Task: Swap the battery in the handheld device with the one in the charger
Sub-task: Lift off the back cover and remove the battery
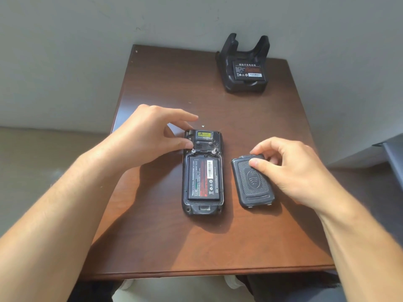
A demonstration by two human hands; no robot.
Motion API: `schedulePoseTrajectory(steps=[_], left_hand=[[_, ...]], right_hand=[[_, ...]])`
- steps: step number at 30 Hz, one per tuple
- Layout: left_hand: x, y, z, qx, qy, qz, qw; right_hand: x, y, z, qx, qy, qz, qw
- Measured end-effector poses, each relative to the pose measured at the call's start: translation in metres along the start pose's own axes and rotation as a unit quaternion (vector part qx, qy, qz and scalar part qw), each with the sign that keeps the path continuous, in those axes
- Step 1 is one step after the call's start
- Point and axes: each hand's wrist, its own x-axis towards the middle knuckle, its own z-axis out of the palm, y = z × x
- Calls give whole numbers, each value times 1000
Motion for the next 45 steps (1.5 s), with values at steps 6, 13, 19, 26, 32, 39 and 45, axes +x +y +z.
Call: schedulePoseTrajectory(steps=[6, 13, 19, 26, 32, 39, 45], left_hand=[[0, -1, -1, 6, -2, -1, 1000], [1, -2, -1, 15, -5, 5, 1000], [1, -3, -2, 33, -4, 9, 999], [-2, -3, 0, 3, -8, 20, 1000], [-3, -5, -1, 4, -7, 16, 1000], [-3, -5, 0, 16, 0, 34, 999], [0, -7, 0, 26, -7, 56, 998]], right_hand=[[-2, -2, 1, -51, 12, -16, 998], [-3, -2, 1, -49, 14, -15, 999], [-23, -56, 8, -21, 78, -171, 982], [-27, -93, 26, -156, -85, -144, 974], [-17, -89, 12, -173, -155, -141, 962], [-13, -88, 11, -197, -153, -188, 950], [-16, -85, 17, -223, -146, -239, 934]])
